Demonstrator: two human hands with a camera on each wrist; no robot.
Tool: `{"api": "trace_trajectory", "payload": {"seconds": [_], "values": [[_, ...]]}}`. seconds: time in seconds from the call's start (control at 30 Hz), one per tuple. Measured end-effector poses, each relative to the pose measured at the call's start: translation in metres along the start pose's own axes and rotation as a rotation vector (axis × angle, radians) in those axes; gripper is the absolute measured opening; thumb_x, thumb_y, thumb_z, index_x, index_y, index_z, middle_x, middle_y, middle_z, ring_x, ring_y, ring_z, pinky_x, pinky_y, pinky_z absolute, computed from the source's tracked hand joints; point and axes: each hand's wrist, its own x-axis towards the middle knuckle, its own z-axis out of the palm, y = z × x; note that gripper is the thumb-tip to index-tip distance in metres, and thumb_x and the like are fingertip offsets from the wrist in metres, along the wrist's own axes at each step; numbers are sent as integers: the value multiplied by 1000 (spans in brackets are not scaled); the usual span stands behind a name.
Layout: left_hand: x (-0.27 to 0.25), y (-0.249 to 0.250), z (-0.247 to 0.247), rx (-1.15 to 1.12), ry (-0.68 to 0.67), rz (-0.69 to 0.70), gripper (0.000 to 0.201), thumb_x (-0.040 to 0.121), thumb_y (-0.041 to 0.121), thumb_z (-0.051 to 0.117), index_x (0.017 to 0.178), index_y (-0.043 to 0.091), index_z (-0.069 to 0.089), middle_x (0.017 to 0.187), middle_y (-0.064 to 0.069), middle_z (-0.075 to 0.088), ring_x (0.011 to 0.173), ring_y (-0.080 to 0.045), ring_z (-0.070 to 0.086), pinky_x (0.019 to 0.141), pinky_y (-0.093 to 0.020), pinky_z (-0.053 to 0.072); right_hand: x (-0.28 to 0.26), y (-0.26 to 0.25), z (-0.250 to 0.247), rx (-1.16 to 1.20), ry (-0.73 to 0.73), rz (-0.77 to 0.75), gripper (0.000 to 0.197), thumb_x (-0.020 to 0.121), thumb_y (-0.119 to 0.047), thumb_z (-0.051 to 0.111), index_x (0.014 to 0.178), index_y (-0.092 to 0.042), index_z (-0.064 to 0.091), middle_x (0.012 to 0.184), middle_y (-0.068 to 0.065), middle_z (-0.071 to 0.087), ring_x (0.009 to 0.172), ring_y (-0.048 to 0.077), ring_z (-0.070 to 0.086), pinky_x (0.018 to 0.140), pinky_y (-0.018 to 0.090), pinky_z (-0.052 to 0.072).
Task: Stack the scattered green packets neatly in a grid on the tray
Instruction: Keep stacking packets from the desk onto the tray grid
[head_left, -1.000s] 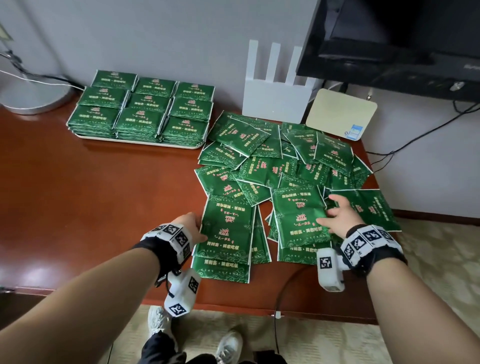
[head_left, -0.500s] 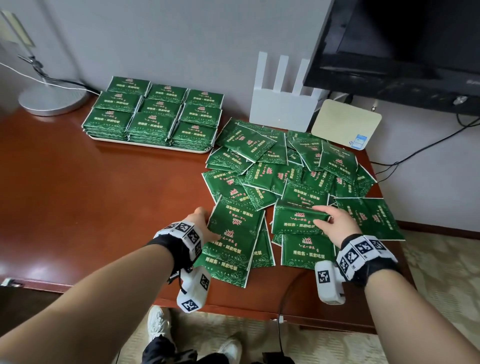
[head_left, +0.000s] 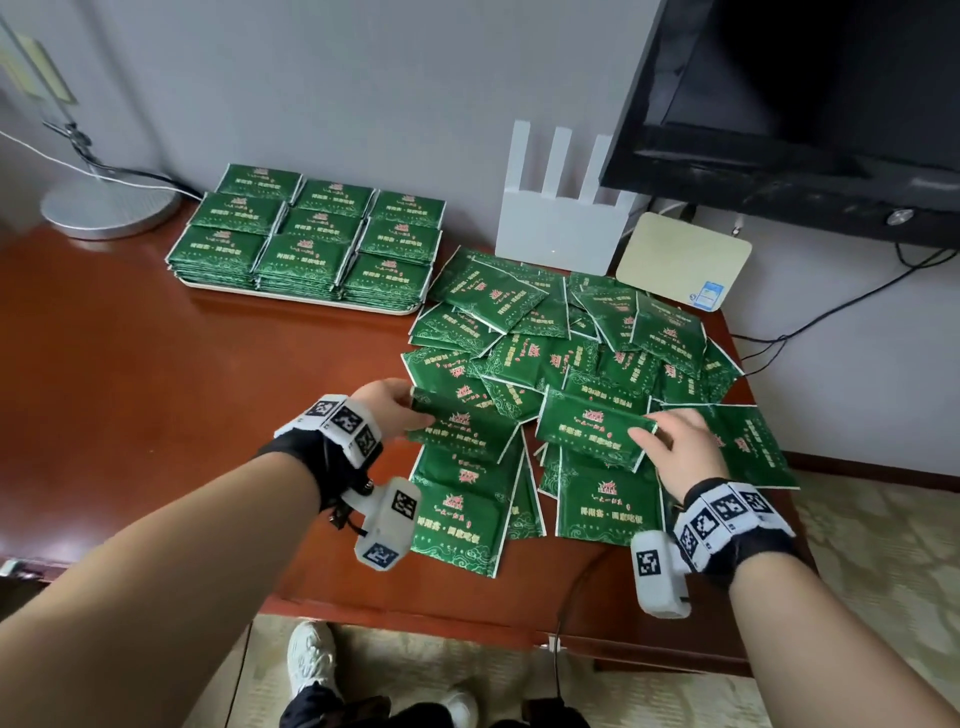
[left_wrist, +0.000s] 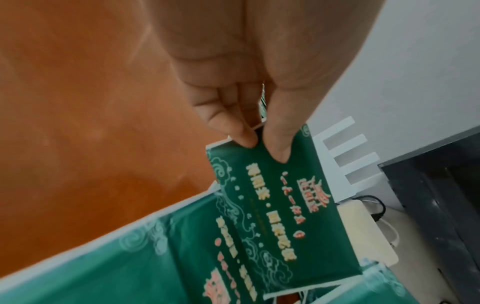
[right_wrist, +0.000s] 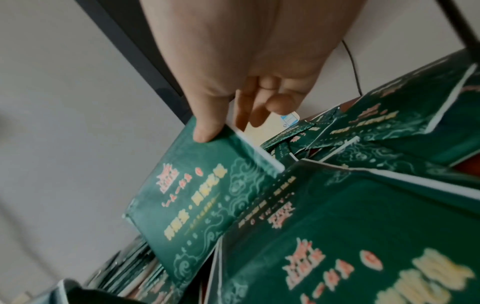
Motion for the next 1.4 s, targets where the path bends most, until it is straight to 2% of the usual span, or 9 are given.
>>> {"api": "trace_trajectory", "payload": {"seconds": [0.1, 0.23, 0.33, 0.5, 0.67, 0.83, 0.93, 1.2, 1.4], "values": [[-2, -3, -8, -24, 86, 35, 26, 83, 14, 64, 107, 12, 54, 87, 2, 61, 71, -9, 58, 62, -20, 50, -2, -4, 0, 83, 55, -45, 36, 92, -25, 52, 120, -3, 55, 126, 13, 51, 111, 28, 49, 91, 32, 38], [1, -17, -1, -12, 164, -23, 63, 78, 6, 69, 132, 16, 35, 105, -7, 62, 88, -20, 61, 83, -32, 53, -4, 1, 14, 115, -18, -5, 28, 92, -22, 52, 119, -16, 54, 90, 7, 59, 78, 24, 54, 64, 27, 40], [2, -27, 7, 113, 116, 26, 73, 83, 8, 65, 142, 31, 28, 104, -3, 61, 87, -17, 59, 82, -26, 50, -4, 1, 22, 131, -29, 25, 23, 91, -19, 55, 114, -19, 53, 72, 2, 52, 66, 23, 53, 55, 25, 39], [10, -35, 6, 251, 159, 44, 24, 85, 21, 64, 108, 18, 65, 113, -5, 56, 97, -17, 55, 89, -26, 46, -1, -2, 20, 257, 32, -20, 13, 90, -16, 55, 101, -24, 53, 85, 1, 58, 78, 27, 59, 64, 30, 43], [19, -35, 8, 124, 140, 2, 21, 86, 19, 63, 106, 18, 63, 97, -5, 64, 83, -18, 60, 81, -31, 53, 8, -4, 29, 145, -86, 53, 31, 90, -23, 56, 120, -17, 51, 85, 2, 60, 76, 24, 57, 65, 27, 41], [27, -38, 17, 119, 114, -13, 23, 85, 17, 64, 108, 17, 62, 86, 1, 59, 78, -16, 56, 74, -25, 47, 14, -4, 37, 108, -156, 98, 28, 90, -27, 56, 112, -10, 57, 92, 5, 63, 86, 23, 59, 76, 28, 46], [32, -36, 13, 125, 121, -15, 26, 84, 16, 65, 110, 16, 61, 96, -5, 64, 81, -18, 56, 79, -27, 49, 16, -9, 34, 117, -167, 111, 24, 90, -29, 55, 100, -7, 58, 96, 9, 66, 89, 28, 61, 81, 36, 51], [42, -33, -20, 2, 91, 12, 41, 83, 9, 65, 123, 12, 54, 103, -11, 68, 89, -26, 66, 86, -37, 53, 18, -32, 21, 242, -86, 66, 26, 91, -27, 54, 103, -5, 60, 101, 12, 66, 92, 29, 61, 81, 35, 49], [50, -27, -80, 82, 161, 96, 35, 86, 18, 63, 120, 12, 57, 113, -6, 65, 100, -22, 62, 84, -27, 48, 26, -88, 6, 368, -74, 36, 13, 93, -25, 51, 101, -16, 56, 96, -2, 60, 87, 19, 58, 68, 27, 42]]}}
